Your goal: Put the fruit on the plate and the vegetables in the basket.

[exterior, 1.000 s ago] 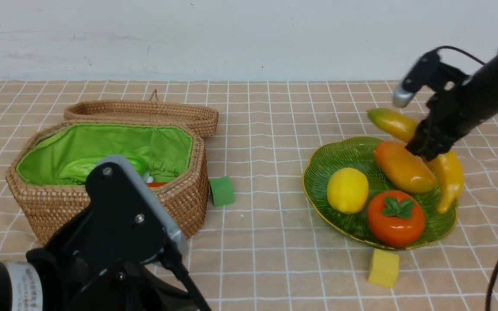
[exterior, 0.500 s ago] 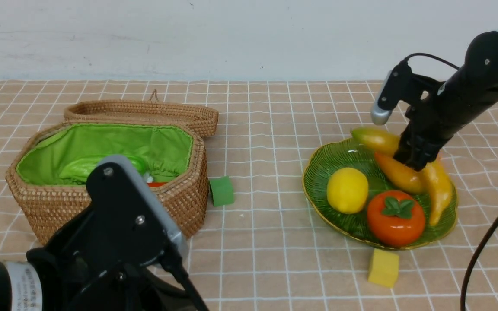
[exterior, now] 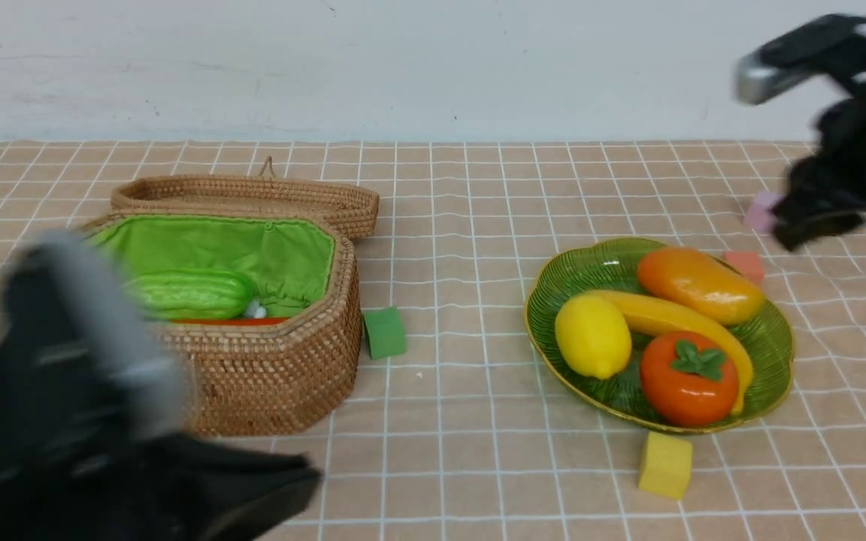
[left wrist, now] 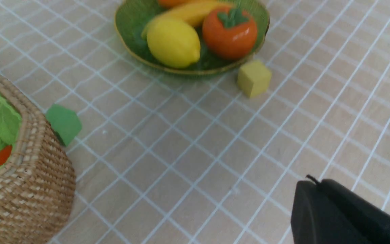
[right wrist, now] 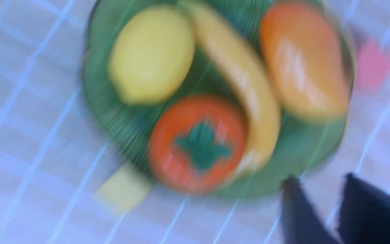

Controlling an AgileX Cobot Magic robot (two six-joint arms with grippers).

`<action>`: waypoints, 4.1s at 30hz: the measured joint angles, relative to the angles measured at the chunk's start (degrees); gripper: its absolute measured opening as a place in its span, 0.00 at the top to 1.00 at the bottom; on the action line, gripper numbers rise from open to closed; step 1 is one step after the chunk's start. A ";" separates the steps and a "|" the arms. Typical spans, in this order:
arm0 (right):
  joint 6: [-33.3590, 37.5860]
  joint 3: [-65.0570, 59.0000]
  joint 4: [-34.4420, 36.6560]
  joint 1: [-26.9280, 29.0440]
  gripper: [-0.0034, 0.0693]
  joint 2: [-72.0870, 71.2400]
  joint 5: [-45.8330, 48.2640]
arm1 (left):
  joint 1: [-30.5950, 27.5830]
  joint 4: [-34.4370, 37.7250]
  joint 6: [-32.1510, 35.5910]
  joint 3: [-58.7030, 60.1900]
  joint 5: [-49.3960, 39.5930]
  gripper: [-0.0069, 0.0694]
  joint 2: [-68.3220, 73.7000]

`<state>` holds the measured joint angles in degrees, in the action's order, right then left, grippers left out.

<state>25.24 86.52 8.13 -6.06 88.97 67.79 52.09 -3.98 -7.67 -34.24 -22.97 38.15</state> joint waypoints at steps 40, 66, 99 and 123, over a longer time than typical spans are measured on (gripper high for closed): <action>-30.96 -60.26 -4.07 1.53 0.97 -75.89 -22.44 | 0.00 -0.05 -8.93 22.03 12.65 0.93 -25.64; -27.14 -87.31 -4.10 4.59 0.96 -89.53 -45.66 | 0.00 -0.11 -8.93 22.03 12.48 0.93 -25.64; -27.14 -87.31 -4.10 4.59 0.93 -89.64 -45.77 | -40.73 6.53 -7.50 36.03 1.42 0.93 -38.69; -27.14 -87.31 -4.10 4.59 0.90 -89.64 -45.77 | -40.73 6.53 -7.50 36.03 1.52 0.93 -38.69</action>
<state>-1.90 -0.79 4.02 -1.47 -0.67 22.02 11.35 2.55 -15.18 1.79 -21.45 -0.55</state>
